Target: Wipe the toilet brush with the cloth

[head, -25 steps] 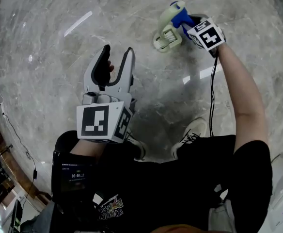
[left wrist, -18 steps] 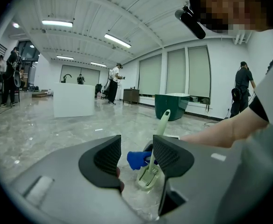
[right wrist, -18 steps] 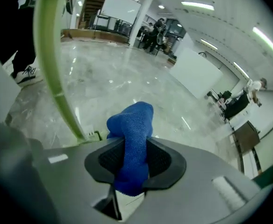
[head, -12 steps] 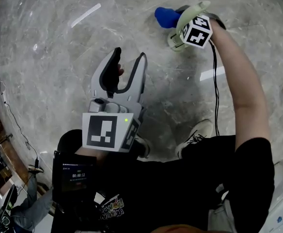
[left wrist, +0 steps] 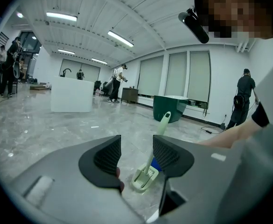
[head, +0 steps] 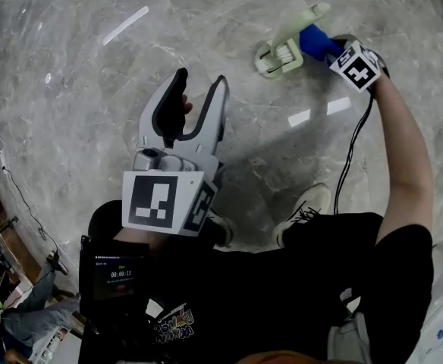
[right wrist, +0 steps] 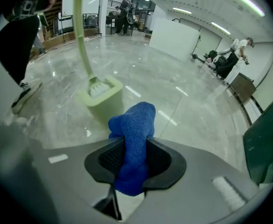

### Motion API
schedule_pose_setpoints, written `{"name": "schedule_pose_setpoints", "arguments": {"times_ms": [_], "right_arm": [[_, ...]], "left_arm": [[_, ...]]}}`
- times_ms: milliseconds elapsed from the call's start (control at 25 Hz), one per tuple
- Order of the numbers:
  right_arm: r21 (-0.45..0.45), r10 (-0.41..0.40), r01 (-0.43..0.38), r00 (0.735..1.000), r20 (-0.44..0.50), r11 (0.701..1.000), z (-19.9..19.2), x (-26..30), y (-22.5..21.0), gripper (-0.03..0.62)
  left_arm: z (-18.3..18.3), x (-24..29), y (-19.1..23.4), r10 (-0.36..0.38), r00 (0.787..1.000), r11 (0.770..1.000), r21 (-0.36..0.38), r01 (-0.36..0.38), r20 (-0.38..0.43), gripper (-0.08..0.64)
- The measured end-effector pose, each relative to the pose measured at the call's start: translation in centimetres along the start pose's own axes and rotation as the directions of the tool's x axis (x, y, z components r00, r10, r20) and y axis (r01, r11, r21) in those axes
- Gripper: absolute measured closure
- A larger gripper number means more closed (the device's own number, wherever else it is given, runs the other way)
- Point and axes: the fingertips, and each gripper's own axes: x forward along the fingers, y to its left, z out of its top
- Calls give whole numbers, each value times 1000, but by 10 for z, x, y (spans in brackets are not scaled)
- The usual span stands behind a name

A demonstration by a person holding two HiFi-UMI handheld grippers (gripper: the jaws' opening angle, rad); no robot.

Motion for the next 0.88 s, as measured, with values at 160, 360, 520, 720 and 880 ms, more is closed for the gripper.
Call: {"name": "schedule_pose_setpoints", "arguments": {"times_ms": [160,360,520,720,880], "right_arm": [[-47,228,-231,972,-64,972,-33,-12,61,479],[-120,490,-493,870,-56,862,-8,-30,153,479],[-172,605,-588,794,63,790,51,-34,201,479],[-130,588,-574,782,205,809,89,-30,200,479],[-38,537,-539,827,167,842,47,-22,167,479]], "left_arm": [[-3,9,-2,-5,1000,1000,-3,5,-17,344],[-2,8,-7,3,1000,1000,13,-3,-24,344],[-1,11,-9,7,1000,1000,22,-6,-28,344],[-3,13,-10,9,1000,999,33,-8,-26,344],[-3,13,-10,7,1000,999,35,-7,-25,344]]}}
